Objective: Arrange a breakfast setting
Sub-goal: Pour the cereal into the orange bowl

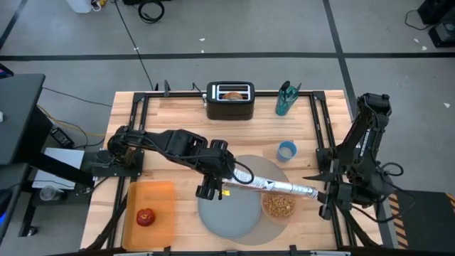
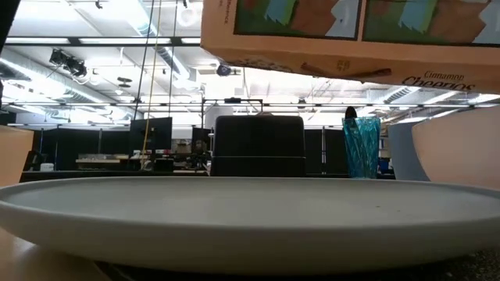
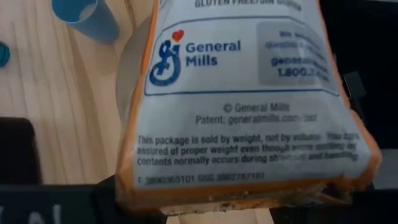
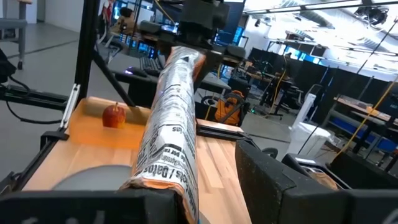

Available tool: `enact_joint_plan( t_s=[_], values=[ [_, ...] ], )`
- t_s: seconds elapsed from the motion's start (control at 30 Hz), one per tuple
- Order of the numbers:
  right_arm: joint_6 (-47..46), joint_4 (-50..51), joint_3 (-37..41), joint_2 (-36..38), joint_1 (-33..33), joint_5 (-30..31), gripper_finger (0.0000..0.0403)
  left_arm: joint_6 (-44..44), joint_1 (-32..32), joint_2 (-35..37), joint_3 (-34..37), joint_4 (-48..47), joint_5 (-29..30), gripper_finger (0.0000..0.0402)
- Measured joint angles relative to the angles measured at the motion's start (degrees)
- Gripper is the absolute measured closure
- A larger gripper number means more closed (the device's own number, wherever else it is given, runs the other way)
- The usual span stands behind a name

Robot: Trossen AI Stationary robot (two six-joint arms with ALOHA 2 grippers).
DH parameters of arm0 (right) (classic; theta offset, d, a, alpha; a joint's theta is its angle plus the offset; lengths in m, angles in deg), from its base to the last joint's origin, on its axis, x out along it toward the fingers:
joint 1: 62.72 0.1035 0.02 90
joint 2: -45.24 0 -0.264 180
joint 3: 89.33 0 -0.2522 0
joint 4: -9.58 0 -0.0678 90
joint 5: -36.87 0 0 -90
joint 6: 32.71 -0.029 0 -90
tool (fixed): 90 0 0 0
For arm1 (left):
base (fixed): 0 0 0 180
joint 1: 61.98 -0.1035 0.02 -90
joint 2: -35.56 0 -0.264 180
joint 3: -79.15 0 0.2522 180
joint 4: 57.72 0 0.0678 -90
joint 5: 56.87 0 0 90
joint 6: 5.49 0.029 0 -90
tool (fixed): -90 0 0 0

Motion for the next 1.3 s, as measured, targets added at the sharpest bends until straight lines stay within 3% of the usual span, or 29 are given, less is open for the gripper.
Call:
enact_joint_plan(
  t_s=[0.37, 0.7, 1.1, 1.3],
  values=[
    [-0.96, -0.45, -0.02, 0.0, 0.09, -0.31, 0.0278, -2.87, 0.35, -0.02, 3.49, -0.02, 1.66, 0.0186],
    [-5.34, 1.05, -0.04, 0.02, 0.36, -1.03, 0.0278, -2.82, 1.12, -0.2, 9.31, 4.13, 2.73, 0.0134],
    [-10.1, 5.6, -0.04, 0.0, 1.4, -0.43, 0.0278, -4.23, 4.05, -0.03, 15.56, 4.53, 4.97, 0.0132],
    [-15.82, 11.49, -0.04, -0.07, -1.39, -4.5, 0.0279, -3.78, 4.9, 0.0, 15.91, 7.21, 5.16, 0.0132]
  ],
)
